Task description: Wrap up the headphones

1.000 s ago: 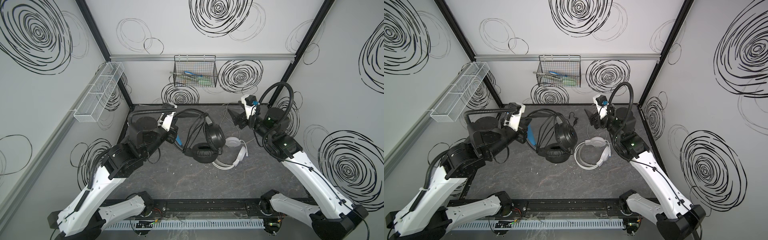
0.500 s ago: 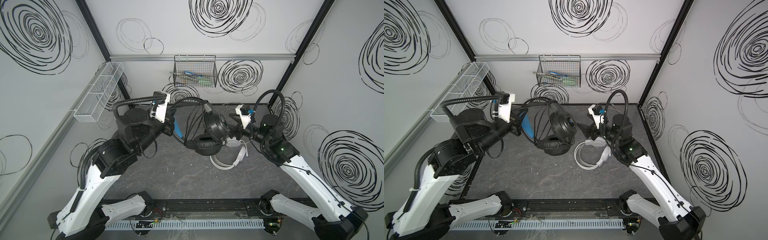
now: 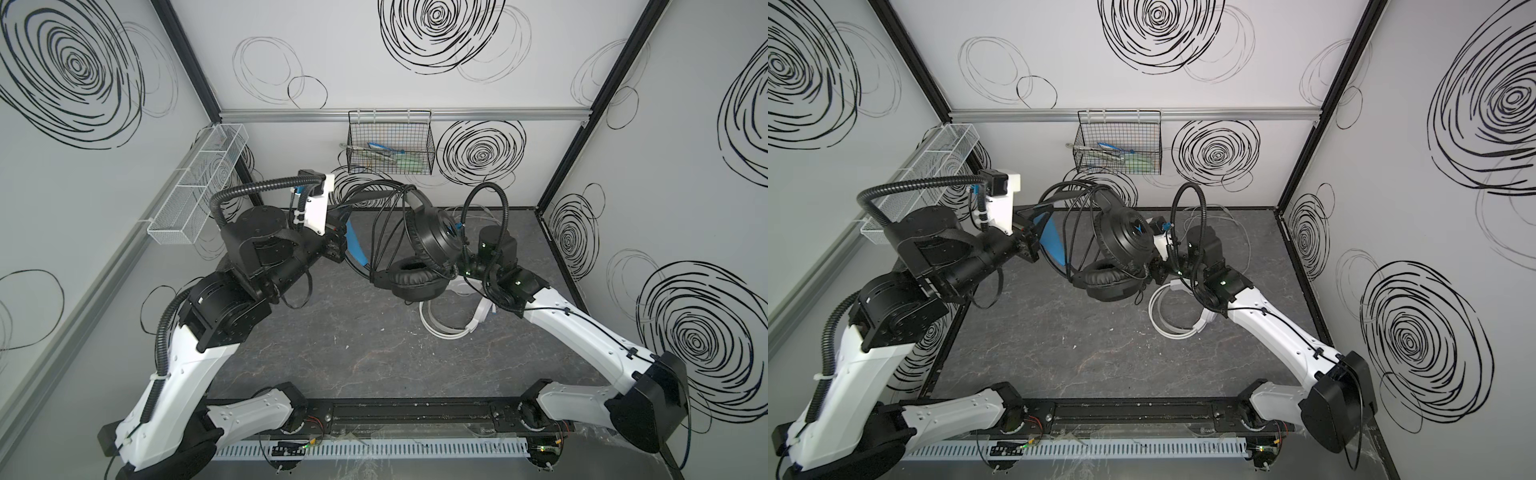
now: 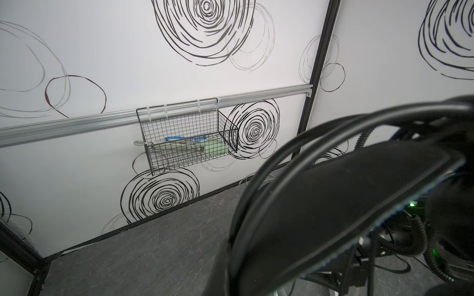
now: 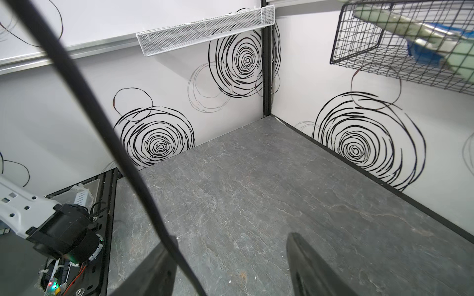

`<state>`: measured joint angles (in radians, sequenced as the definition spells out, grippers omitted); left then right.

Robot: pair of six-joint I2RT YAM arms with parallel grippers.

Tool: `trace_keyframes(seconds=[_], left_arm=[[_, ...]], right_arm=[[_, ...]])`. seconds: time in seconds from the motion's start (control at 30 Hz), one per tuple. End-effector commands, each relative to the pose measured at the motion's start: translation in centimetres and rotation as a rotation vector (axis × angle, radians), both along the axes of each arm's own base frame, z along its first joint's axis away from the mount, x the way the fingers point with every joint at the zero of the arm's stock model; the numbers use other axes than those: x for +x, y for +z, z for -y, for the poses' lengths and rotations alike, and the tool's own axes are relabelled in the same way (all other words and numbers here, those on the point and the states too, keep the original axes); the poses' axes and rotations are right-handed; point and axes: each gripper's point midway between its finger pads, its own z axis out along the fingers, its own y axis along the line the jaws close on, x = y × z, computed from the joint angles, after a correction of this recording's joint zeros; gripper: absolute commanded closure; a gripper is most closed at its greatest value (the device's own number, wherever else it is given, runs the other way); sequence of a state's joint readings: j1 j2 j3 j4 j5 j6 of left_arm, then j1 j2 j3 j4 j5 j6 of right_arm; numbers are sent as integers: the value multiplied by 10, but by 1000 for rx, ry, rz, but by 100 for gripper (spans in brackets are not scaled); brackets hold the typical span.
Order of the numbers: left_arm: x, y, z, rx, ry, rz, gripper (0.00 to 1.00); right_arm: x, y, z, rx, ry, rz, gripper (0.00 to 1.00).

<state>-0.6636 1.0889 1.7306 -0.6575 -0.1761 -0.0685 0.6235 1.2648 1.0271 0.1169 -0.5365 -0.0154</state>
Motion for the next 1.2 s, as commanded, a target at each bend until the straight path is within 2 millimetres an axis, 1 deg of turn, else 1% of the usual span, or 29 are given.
trace_keyframes(seconds=[0.0,0.07,0.17,0.3,0.37,0.47,0.53,0.57,0.63,0.77,0.87,1.0,1.17], left_arm=[[-12,56,-9,-175,-17,122,100],[-12,59,-12,-185,-13,126,100],[-12,63,-16,-205,-7,132,100],[-8,68,-25,-250,18,129,100],[-1,70,-34,-287,59,112,100],[11,75,-49,-390,124,89,100],[19,74,-61,-456,187,72,100],[23,74,-65,-506,212,54,100],[31,72,-67,-551,229,41,100],[44,71,-67,-614,250,23,100],[52,68,-70,-635,286,12,100],[65,54,-80,-660,369,-5,100],[83,29,-90,-699,470,-40,100]], right_arm=[[-5,-3,-12,34,52,-5,35],[-6,-12,-16,27,63,-25,41],[-7,-23,-17,26,63,-55,56],[-12,-36,-18,18,67,-87,74],[-15,-43,-20,7,71,-101,80],[-20,-51,-22,-9,71,-115,86],[-23,-54,-24,-15,76,-120,90],[-25,-55,-25,-19,80,-121,93],[-28,-54,-26,-19,89,-124,100],[-36,-52,-30,-17,115,-122,100],[-46,-56,-36,-47,140,-121,100],[-65,-72,-51,-167,195,-106,100],[-85,-75,-65,-233,236,-62,100]])
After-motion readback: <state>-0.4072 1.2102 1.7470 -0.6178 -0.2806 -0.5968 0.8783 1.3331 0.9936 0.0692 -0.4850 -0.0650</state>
